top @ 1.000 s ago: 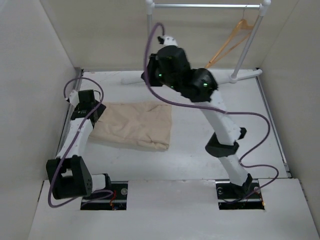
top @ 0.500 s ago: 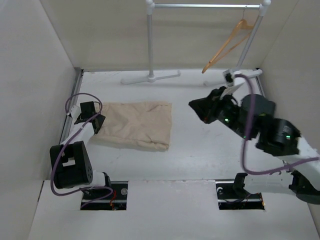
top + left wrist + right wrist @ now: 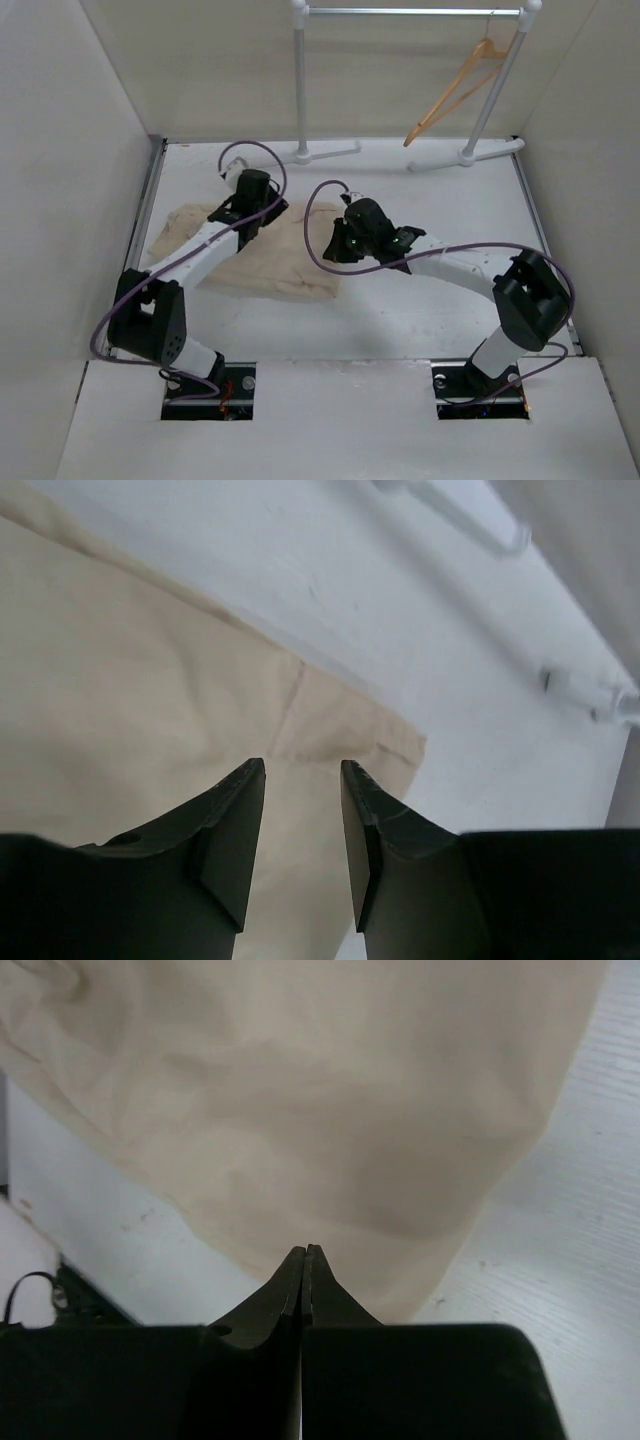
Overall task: Place the trousers on the hanger
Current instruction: Fold the trousers at the center of the board, then pick up the hanger from the clothesline, then place the trousers on the hanger.
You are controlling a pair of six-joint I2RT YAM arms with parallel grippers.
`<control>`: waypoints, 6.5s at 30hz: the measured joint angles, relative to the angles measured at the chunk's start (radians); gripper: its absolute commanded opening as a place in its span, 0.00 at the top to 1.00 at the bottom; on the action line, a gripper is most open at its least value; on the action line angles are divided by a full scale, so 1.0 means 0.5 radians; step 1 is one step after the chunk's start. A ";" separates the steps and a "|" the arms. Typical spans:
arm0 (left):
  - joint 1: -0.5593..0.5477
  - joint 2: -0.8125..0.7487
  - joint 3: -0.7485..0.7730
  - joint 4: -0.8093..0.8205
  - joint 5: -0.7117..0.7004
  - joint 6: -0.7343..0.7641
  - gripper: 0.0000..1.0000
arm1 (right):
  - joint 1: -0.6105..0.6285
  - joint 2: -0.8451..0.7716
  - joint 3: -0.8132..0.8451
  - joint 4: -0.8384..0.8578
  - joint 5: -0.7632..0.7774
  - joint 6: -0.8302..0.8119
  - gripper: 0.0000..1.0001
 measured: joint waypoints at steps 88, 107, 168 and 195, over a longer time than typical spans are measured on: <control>-0.495 0.062 0.600 -0.494 -0.054 0.570 0.78 | -1.420 0.486 1.896 -0.613 -0.066 -0.335 0.38; -0.469 0.069 0.570 -0.456 0.016 0.565 0.74 | -1.380 0.506 1.447 -0.140 -0.304 -0.095 0.86; -1.029 0.709 1.511 -0.410 0.072 0.573 0.72 | -0.500 -1.035 -0.587 0.292 -0.539 0.199 0.87; -1.080 0.236 0.124 0.184 -0.341 0.100 1.00 | -0.623 -0.890 -0.777 0.286 -0.420 0.241 0.85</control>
